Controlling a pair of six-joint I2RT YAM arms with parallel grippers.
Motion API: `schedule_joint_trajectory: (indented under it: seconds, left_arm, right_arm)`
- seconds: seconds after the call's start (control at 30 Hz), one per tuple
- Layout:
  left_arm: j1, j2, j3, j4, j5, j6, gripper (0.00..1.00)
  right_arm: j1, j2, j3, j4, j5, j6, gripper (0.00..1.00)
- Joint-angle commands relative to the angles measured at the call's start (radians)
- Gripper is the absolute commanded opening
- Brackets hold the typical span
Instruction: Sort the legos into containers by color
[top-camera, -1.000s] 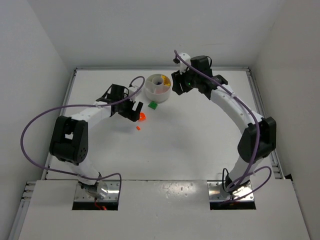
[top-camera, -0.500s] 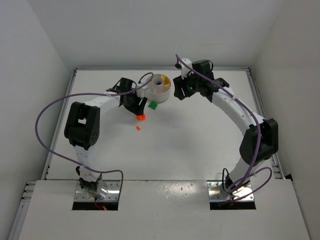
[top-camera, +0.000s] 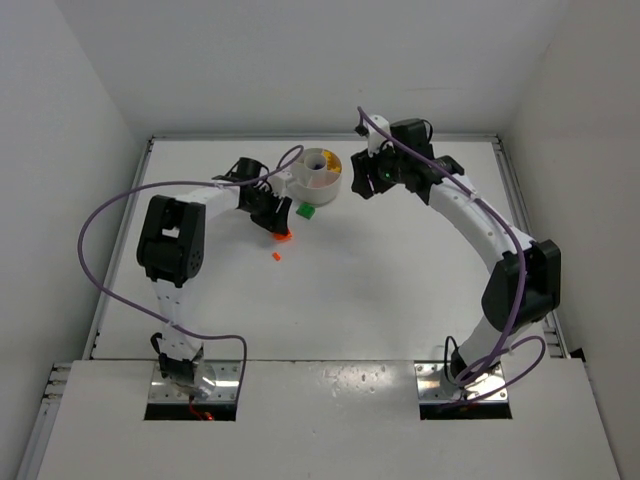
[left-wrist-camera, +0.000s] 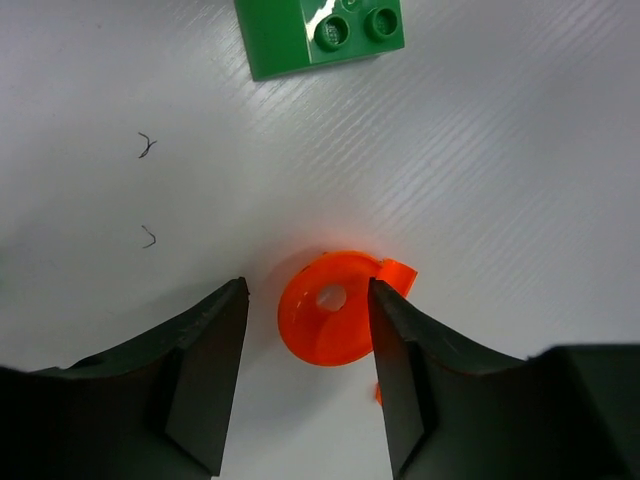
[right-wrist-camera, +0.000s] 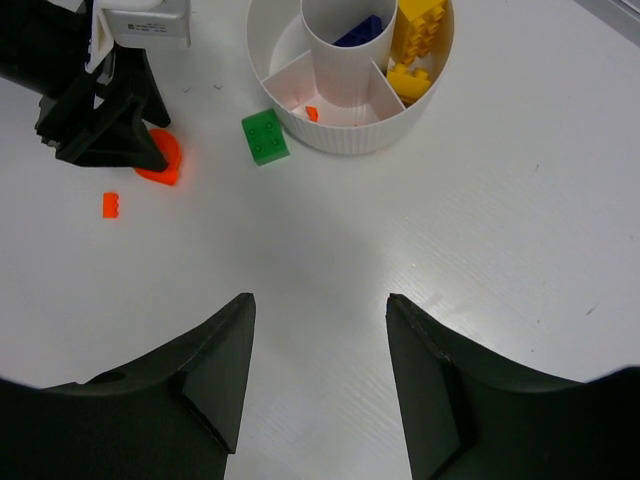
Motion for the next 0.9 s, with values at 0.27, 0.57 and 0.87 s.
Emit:
schedule_joint_trajectory:
  seconds: [0.27,0.57,0.87]
  left_arm:
    - [0.021,0.011,0.034,-0.05,0.081,0.044,0.31]
    - [0.041,-0.146,-0.023,-0.059,0.046,0.053,0.1]
    - [-0.119,-0.351,-0.014,0.065,-0.213,-0.01,0.0]
  right_arm:
    - [-0.012,-0.048,-0.005,0.014,-0.021,-0.005,0.56]
    - [-0.021,-0.075,-0.014,0.014,-0.03,0.004,0.56]
    - [-0.021,-0.104,-0.033,0.033,0.011,0.004,0.56]
